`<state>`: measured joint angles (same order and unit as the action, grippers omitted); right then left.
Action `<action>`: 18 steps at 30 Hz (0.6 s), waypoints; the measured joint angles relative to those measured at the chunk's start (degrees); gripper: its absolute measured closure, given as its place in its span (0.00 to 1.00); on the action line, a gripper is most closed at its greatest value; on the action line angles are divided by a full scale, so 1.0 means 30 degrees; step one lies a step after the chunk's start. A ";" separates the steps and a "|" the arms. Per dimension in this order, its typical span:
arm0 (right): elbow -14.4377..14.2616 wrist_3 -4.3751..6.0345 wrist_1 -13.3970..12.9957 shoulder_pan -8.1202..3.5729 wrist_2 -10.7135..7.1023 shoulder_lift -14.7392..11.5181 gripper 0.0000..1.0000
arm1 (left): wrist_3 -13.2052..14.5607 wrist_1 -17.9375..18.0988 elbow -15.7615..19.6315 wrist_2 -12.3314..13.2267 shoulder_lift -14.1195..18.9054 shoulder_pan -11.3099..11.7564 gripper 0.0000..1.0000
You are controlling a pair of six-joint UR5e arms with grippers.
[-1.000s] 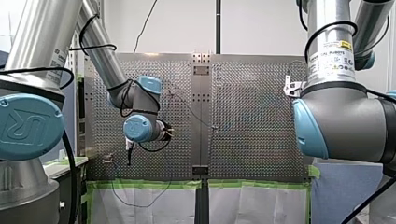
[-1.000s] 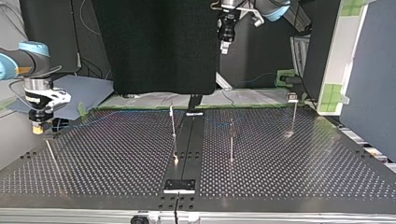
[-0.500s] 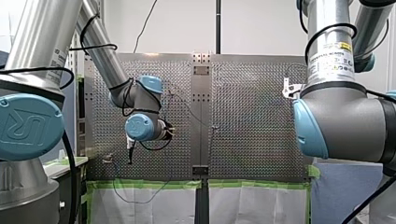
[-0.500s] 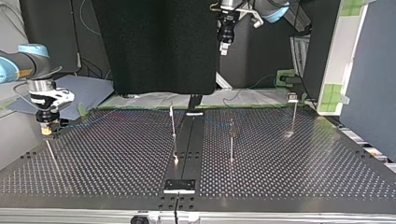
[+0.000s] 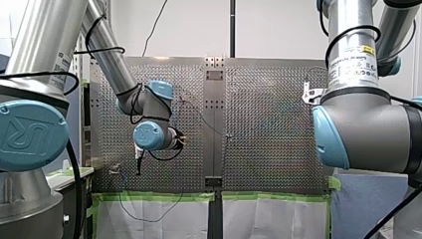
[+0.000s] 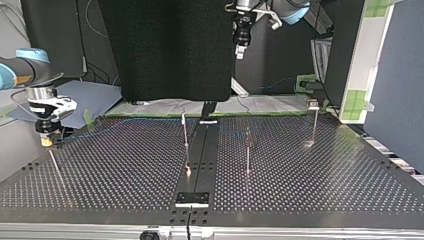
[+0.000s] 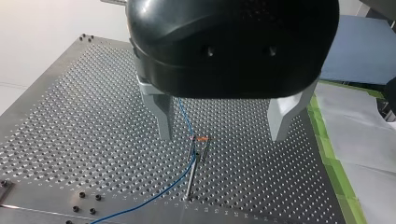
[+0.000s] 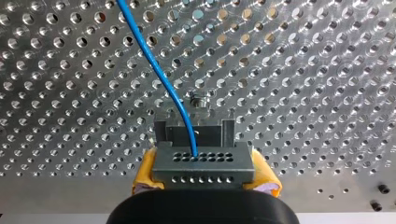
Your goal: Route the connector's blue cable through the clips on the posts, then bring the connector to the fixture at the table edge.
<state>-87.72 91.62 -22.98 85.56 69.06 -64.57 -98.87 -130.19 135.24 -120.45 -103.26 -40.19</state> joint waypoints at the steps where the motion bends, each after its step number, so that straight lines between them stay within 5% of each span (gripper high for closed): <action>1: 0.0050 -0.0017 0.0071 -0.0007 -0.0015 0.0048 1.00 | 0.0000 0.0000 0.0000 -0.0001 0.0002 0.0000 0.00; 18: 0.0366 -0.0068 0.0140 0.0000 -0.0566 0.0323 1.00 | 0.0000 -0.0026 0.0001 0.0000 -0.0008 0.0000 0.00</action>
<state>-86.62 91.42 -22.56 85.56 67.36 -63.59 -98.87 -130.27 135.24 -120.45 -103.28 -40.19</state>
